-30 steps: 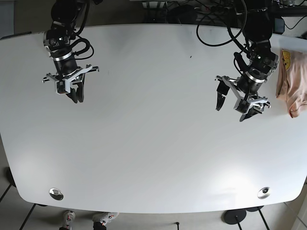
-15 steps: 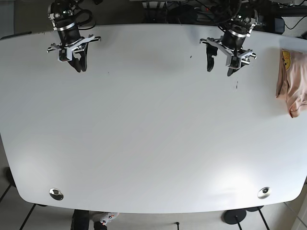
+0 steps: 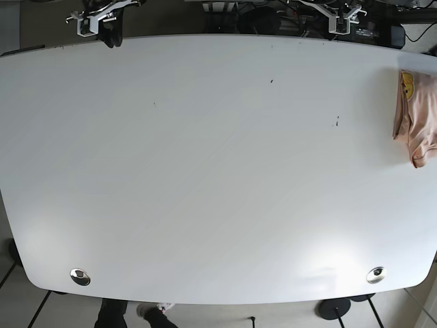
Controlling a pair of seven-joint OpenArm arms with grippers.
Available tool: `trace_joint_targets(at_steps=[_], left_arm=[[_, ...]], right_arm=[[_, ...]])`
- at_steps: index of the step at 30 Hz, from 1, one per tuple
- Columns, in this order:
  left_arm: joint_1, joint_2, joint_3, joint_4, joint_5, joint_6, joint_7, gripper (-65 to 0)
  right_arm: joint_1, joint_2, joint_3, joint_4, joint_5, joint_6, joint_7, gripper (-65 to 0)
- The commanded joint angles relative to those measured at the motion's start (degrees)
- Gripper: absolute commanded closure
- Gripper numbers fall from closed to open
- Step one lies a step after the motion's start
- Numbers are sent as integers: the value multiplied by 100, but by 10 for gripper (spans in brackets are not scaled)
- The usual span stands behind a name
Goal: Fold the T-shirt properly
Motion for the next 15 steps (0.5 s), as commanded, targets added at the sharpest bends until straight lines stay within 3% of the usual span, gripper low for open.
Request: trace_joint_targets(at_steps=[1,5,15], left_arm=[[149,-3,-2,-164,-46,361,-126,-378],[132,-47,16,-726,-63,501,-135,-378],[255,-3,95,469,-98,501,-135,-378]], right_arm=[[-221,20,19,116,93,38,146,-86],[-406,11,19,72,93,38,146,-86],[-186,2,11,371,93,38,137,-86]])
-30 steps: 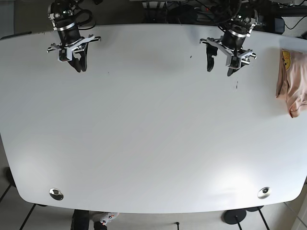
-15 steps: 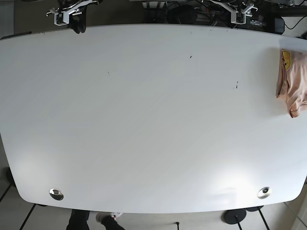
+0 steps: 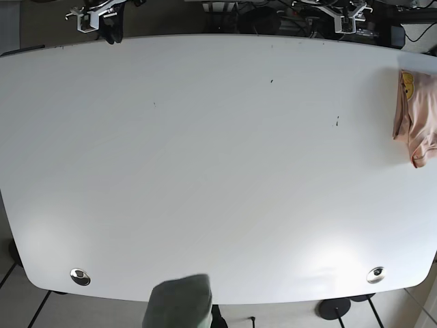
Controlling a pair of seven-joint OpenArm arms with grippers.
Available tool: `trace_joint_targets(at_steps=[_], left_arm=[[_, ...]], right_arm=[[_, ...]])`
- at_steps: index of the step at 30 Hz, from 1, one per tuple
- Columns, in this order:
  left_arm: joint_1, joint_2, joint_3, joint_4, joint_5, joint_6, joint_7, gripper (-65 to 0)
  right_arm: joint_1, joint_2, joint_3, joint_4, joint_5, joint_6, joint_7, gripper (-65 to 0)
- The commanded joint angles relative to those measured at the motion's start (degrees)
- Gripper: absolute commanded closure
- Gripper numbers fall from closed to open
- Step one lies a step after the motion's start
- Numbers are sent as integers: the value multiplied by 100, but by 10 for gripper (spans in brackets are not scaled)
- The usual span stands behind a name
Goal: Fold the T-shirt properly
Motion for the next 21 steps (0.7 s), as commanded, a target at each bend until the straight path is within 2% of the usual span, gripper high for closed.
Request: trace_joint_targets(at_steps=[1,5,10,17,20,21], left_arm=[[82,5,34,310,-55,-6,-139,-378],[-358,5,157,381,-19,12,-139,-375],[-1052,243,157,363,-19,12,-113,-258],[-1509,401,183,372,-55,3,-104,-260],[-1571,357,192,354,-55,-6,-104,-261],[-1667,357,192,354,-55,-6,-104,-261]], right_arm=[[51,22,30,95,93,36,154,-86],[385,22,48,148,93,36,154,-86],[886,31,48,148,93,36,137,-86],[1440,31,39,131,66,36,110,-86],[1783,57,30,148,93,45,-417,-92],[1932,57,30,148,93,133,-558,-94]])
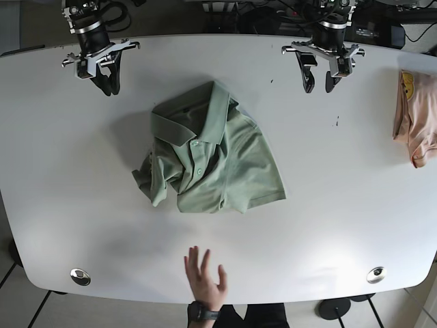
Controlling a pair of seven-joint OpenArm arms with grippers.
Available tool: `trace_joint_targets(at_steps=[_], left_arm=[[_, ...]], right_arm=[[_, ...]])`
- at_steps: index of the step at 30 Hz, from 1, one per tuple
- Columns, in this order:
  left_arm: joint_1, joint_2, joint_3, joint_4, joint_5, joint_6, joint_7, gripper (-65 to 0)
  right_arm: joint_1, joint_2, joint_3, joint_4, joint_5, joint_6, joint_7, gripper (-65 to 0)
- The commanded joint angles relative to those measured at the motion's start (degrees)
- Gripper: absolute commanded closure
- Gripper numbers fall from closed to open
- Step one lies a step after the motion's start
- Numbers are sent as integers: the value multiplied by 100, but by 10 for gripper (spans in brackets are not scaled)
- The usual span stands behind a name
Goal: Fold the T-shirt properly
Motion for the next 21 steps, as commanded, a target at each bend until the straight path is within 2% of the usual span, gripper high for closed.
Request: trace_joint_targets(at_steps=[1,3,4,5,7,8,10,14,17,18,21], left_arm=[[-144,-19,2,85,-50,-1,-137,-261],[-171,-124,11,59,-50,-1,-137,-261],[-180,-203,143,50,-50,-1,-137,-261],[-188,-327,239,50,-50,-1,-137,-262],[-250,-423,266,50,-50,-1,-137,-272],[-259,-441,266,41,-50,-1,-137,-328],[-320,-441,274,41,-50,-1,-137,-425],[-514,-441,239,41,-6,-1,-119,-433],[-637,-441,239,33,-6,-1,338,-433],[-760,-441,231,33,-6,-1,400,-433],[-795,-450,231,33,-6,-1,408,-433]], right_arm=[[258,51,15,96,108,271,-29,-94],[496,16,15,113,108,570,-381,-98],[680,16,-73,113,108,764,-662,-136],[830,33,-284,131,108,821,-900,-205],[883,42,-583,307,108,821,-1137,-304],[909,51,-926,491,108,821,-1322,-361],[883,147,-1480,746,108,821,-1638,-428],[927,376,-2323,737,99,821,-1928,-469],[1050,605,-2886,403,64,821,-2007,-463],[1138,763,-3080,219,64,821,-2007,-463],[1357,877,-3282,-177,64,821,-2007,-466]])
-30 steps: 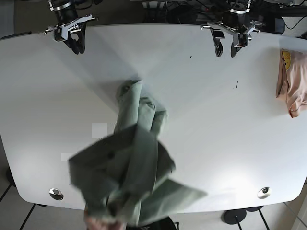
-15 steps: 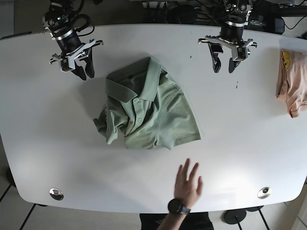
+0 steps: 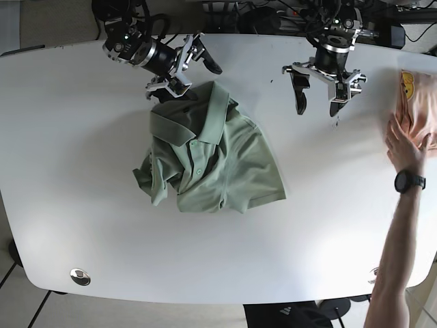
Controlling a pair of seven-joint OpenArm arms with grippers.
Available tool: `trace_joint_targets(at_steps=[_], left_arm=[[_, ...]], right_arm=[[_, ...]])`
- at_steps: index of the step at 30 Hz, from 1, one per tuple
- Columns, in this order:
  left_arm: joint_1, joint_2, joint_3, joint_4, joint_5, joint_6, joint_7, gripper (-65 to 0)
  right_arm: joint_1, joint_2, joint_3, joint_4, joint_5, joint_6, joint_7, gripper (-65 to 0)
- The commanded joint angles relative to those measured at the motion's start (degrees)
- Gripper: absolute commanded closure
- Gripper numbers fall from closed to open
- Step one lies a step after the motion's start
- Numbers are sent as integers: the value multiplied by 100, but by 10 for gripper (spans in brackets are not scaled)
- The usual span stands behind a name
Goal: Fold the T-shirt properly
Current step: 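Grasp the green polo shirt's collar edge with the right gripper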
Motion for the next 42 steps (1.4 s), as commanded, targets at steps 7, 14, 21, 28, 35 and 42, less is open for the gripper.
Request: trace_joint_targets(at_steps=[7,14,21,28,35,42], left_arm=[[16,-15,8,107,-50,-1,-151,-433],[25,-15,-1,107,-50,-1,-151,-433],[25,-15,-10,37,-50,-1,-151,-433],[25,-15,-10,37,-50,-1,-151,-433],[25,-15,-10,81,-94,-1,-151,-433],[16,-15,34,221,-120,-10,-178,-433]], right_arm=[[648,49,-441,-729,73,32,183,-465],[876,14,-740,-747,64,32,183,-461],[1553,14,-1311,-1547,55,32,192,-460],[1606,22,-1531,-2039,55,27,508,-49],[1131,110,-1416,-527,64,-597,438,-19],[2107,14,-748,967,108,-614,-1259,-21]])
